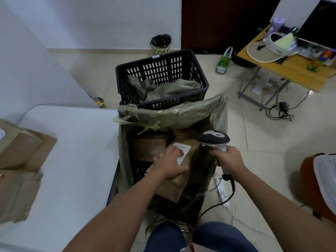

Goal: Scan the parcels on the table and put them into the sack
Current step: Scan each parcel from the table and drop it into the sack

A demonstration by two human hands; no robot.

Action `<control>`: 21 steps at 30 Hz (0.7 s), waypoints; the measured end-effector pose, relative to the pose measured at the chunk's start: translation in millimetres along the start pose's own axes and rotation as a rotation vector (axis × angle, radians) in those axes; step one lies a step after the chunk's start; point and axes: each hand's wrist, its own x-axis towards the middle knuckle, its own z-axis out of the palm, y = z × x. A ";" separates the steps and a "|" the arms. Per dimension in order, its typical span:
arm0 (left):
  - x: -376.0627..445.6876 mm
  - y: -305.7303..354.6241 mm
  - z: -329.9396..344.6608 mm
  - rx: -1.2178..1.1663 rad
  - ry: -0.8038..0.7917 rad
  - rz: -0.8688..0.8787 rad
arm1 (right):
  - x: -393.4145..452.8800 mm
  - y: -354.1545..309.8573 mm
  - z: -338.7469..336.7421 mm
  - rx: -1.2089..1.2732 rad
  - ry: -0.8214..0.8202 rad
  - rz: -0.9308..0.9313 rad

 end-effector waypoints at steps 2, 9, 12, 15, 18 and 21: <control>1.9 11.9 11.9 0.149 0.010 0.008 | -4.8 -7.4 -0.3 0.056 -0.006 -0.008; 8.2 52.0 53.3 0.346 0.095 0.060 | -10.6 -33.8 -5.6 0.377 -0.186 -0.006; 14.3 54.1 66.3 0.286 0.060 0.138 | -10.2 -26.1 -13.6 0.421 -0.184 0.012; 29.4 50.6 52.9 0.168 -0.113 0.222 | -7.4 -7.9 -19.6 0.364 -0.124 0.053; 42.1 22.3 42.2 -0.018 -0.067 0.048 | -3.1 -2.9 -16.3 0.332 -0.095 0.068; 35.2 -7.9 45.1 -0.173 -0.281 -0.307 | 1.8 0.4 -8.9 0.267 -0.075 0.074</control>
